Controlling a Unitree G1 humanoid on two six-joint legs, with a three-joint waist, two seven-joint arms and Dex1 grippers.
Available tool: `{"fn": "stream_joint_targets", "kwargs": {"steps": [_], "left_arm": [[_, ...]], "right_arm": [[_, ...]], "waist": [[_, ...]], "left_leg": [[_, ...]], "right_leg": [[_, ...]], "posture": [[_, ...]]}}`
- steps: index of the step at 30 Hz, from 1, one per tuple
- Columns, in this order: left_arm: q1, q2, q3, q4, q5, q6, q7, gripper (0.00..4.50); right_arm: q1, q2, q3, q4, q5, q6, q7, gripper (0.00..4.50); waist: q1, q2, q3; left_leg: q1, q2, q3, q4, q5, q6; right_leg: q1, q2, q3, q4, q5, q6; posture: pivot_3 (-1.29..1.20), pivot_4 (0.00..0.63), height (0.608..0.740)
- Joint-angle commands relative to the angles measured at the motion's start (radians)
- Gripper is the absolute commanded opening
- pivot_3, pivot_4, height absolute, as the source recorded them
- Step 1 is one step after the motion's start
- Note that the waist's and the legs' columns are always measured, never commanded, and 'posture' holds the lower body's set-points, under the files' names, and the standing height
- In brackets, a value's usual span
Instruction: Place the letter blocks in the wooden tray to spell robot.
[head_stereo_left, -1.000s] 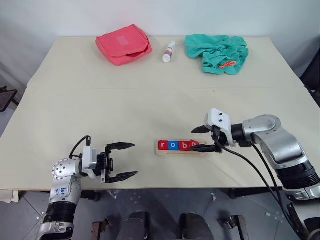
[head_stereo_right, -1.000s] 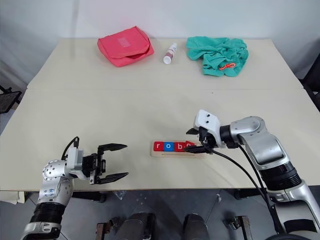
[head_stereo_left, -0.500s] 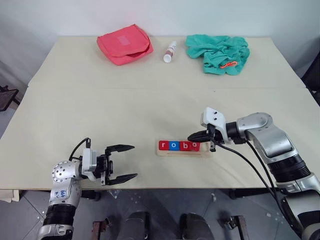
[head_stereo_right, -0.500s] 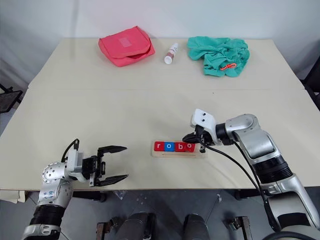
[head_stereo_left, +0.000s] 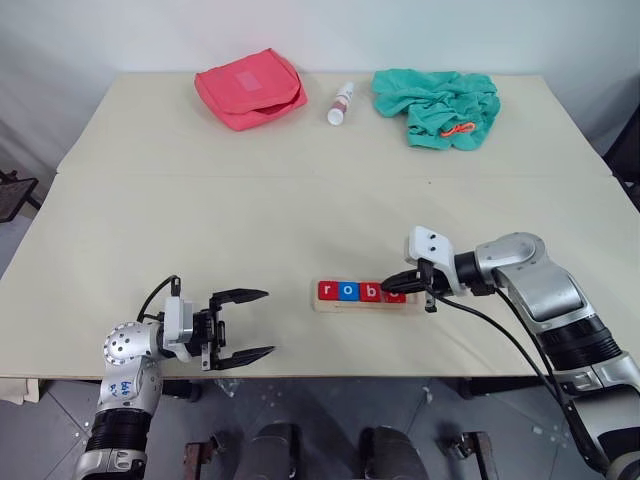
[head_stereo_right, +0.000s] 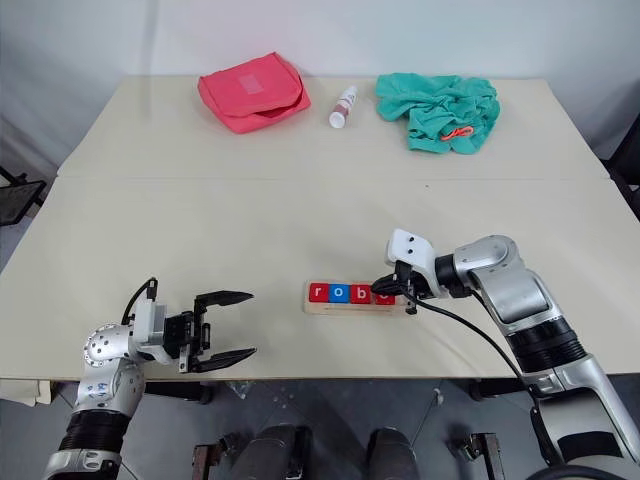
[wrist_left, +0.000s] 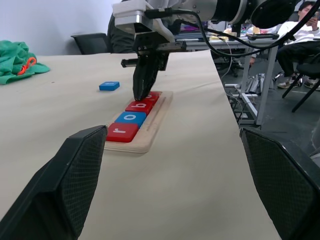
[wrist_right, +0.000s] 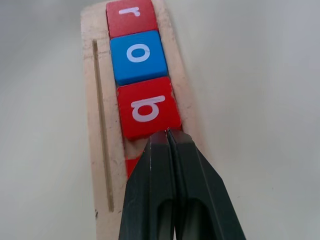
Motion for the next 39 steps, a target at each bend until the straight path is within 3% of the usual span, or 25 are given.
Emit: {"fn": "stream_joint_targets", "kwargs": {"steps": [1, 11, 39], "left_arm": [[-0.014, -0.004, -0.002, 0.014, -0.005, -0.015, -0.001, 4.5], [-0.03, -0.016, -0.011, 0.036, -0.003, -0.024, -0.008, 4.5], [-0.016, 0.014, 0.008, 0.014, -0.011, -0.014, -0.017, 4.5]], "right_arm": [[0.001, -0.04, -0.086, -0.092, 0.046, 0.044, -0.015, 0.05], [0.122, -0.125, -0.129, -0.095, 0.036, 0.019, -0.028, 0.05], [0.122, -0.017, -0.086, -0.03, 0.021, -0.005, -0.066, 0.05]], "waist": [[0.001, 0.0, 0.0], [0.001, 0.0, 0.0], [0.0, 0.0, 0.0]], "left_leg": [[0.0, 0.0, 0.0, 0.0, 0.0, 0.0], [0.0, 0.0, 0.0, 0.0, 0.0, 0.0], [0.0, 0.0, 0.0, 0.0, 0.0, 0.0]], "right_leg": [[0.0, 0.0, 0.0, 0.0, 0.0, 0.0], [0.0, 0.0, 0.0, 0.0, 0.0, 0.0], [0.001, 0.0, 0.0, 0.0, 0.0, 0.0]], "posture": [[0.0, 0.15, 0.74], [0.0, 0.15, 0.74], [0.0, 0.15, 0.74]]}}
